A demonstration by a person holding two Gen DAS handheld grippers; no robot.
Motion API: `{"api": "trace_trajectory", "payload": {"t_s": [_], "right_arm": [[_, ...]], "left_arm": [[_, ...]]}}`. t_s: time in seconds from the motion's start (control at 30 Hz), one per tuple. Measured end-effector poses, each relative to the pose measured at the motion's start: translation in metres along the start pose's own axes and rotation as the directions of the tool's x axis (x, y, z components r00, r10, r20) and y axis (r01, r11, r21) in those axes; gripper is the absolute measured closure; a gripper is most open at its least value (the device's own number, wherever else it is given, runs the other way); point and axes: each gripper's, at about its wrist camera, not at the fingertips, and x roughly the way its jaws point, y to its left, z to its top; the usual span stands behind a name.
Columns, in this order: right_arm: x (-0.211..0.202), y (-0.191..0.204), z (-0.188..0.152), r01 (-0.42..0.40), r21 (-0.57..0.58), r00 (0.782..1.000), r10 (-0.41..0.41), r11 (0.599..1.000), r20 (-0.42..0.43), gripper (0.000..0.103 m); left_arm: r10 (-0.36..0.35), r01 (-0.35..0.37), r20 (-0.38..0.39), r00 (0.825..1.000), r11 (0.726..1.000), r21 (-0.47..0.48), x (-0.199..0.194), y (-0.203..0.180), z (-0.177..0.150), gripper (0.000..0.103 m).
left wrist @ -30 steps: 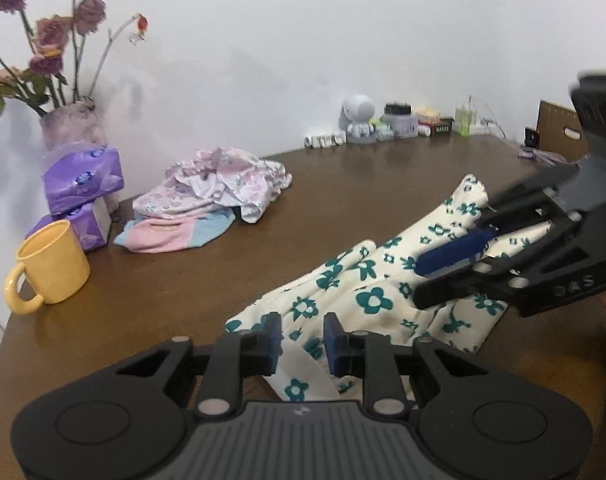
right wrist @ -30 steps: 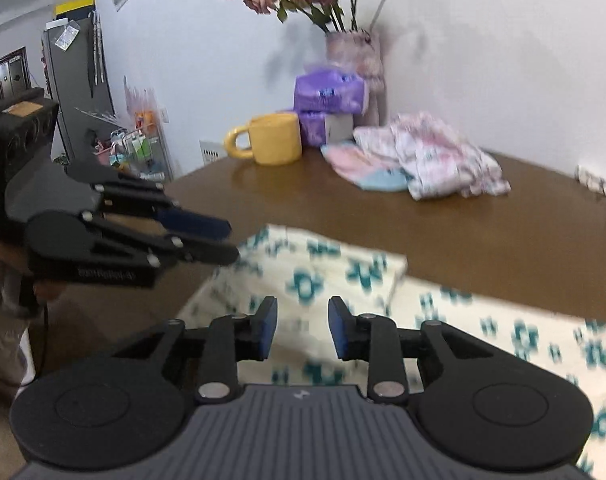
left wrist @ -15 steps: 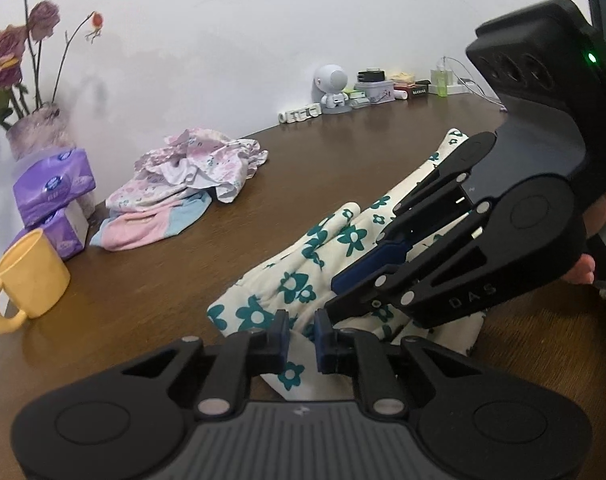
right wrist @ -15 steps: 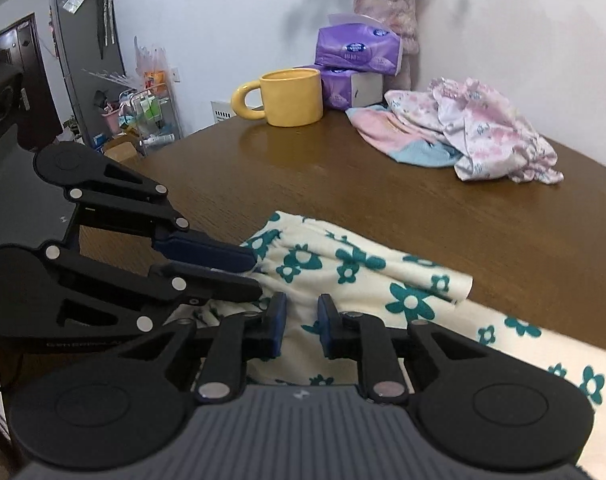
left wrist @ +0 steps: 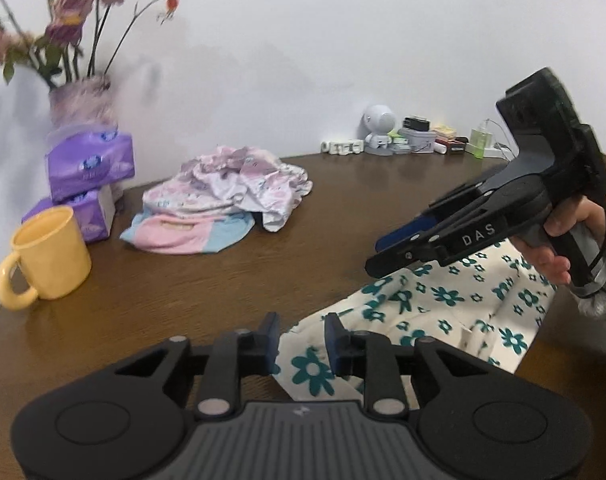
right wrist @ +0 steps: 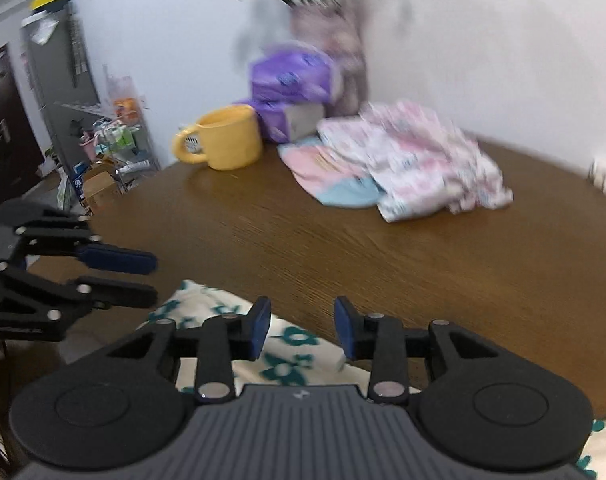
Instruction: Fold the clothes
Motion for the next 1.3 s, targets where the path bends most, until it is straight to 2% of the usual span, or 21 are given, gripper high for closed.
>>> {"api": "trace_trajectory", "payload": {"t_s": [0.17, 0.3, 0.37, 0.43, 0.7, 0.97, 1.1, 1.23, 1.3], "right_arm": [[0.019, -0.029, 0.004, -0.066, 0.172, 0.992, 0.083, 0.983, -0.096, 0.067], [0.021, -0.034, 0.002, -0.108, 0.239, 0.984, 0.139, 0.965, -0.115, 0.070], [0.021, -0.035, 0.000, -0.128, 0.269, 0.979, 0.165, 0.955, -0.121, 0.098], [0.020, -0.036, -0.001, -0.142, 0.289, 0.975, 0.185, 0.947, -0.125, 0.101], [0.018, -0.041, -0.005, -0.104, 0.281, 0.973, 0.156, 0.954, -0.171, 0.102], [0.024, -0.034, -0.013, -0.087, 0.216, 0.968, 0.134, 0.973, -0.213, 0.102], [0.022, -0.031, -0.015, -0.080, 0.181, 0.970, 0.118, 0.980, -0.212, 0.102], [0.022, -0.029, -0.013, -0.069, 0.155, 0.975, 0.099, 0.986, -0.199, 0.102], [0.023, -0.028, -0.012, -0.067, 0.149, 0.975, 0.096, 0.987, -0.200, 0.102]], "left_arm": [[-0.051, 0.045, -0.055, 0.997, 0.993, -0.107, 0.017, 0.023, 0.006, 0.080], [-0.113, 0.098, -0.090, 0.990, 0.983, -0.157, 0.034, 0.040, 0.006, 0.083], [-0.150, 0.132, -0.109, 0.983, 0.978, -0.163, 0.041, 0.045, 0.004, 0.086], [-0.181, 0.160, -0.127, 0.975, 0.975, -0.155, 0.046, 0.047, 0.001, 0.092], [-0.207, 0.193, -0.164, 0.964, 0.976, -0.099, 0.051, 0.044, -0.004, 0.097], [-0.188, 0.178, -0.155, 0.970, 0.981, -0.079, 0.052, 0.041, -0.007, 0.097], [-0.149, 0.143, -0.080, 0.986, 0.987, -0.071, 0.042, 0.039, -0.001, 0.094], [-0.171, 0.170, -0.024, 0.985, 0.985, -0.011, 0.029, 0.026, 0.003, 0.094], [-0.176, 0.178, -0.041, 0.983, 0.984, 0.031, 0.032, 0.017, 0.001, 0.094]]}}
